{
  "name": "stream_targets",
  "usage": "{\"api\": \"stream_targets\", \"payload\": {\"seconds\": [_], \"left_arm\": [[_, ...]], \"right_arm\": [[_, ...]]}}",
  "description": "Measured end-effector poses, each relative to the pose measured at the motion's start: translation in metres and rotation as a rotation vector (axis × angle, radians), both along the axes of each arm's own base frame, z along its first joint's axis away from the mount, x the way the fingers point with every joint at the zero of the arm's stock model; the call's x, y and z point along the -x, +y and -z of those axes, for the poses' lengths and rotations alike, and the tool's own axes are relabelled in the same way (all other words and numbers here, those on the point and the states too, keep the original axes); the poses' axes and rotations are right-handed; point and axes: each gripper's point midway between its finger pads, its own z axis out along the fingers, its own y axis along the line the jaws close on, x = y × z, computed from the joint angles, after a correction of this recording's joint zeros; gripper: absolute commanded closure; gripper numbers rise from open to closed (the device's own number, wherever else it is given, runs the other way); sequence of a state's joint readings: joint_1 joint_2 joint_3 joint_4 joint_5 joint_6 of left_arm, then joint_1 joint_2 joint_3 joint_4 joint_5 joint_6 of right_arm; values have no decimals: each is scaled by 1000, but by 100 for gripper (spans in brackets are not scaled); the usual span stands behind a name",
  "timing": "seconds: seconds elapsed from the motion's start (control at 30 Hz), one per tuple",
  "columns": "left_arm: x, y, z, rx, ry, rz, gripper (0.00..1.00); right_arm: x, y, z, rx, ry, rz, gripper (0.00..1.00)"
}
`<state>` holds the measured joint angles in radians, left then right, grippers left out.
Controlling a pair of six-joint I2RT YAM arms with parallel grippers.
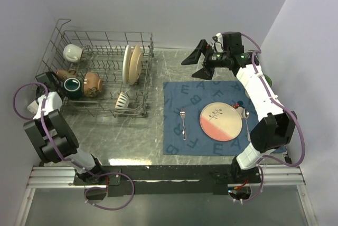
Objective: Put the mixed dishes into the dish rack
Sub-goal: Place the cup upside down on the dish rack
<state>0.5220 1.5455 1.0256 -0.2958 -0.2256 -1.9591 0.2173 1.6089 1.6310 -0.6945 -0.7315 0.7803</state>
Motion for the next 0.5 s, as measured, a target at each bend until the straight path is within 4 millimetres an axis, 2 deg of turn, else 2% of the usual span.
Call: {"api": "stream_targets", "payload": {"seconds": [0.3, 0.5], "left_arm": [[-3, -4, -4, -14, 3, 0, 99], [-28, -23, -27, -72, -35, 47, 99]], "right_arm": [[0, 1, -1, -7, -4, -5, 0], [0, 2, 1, -14, -1, -9, 0]]}}
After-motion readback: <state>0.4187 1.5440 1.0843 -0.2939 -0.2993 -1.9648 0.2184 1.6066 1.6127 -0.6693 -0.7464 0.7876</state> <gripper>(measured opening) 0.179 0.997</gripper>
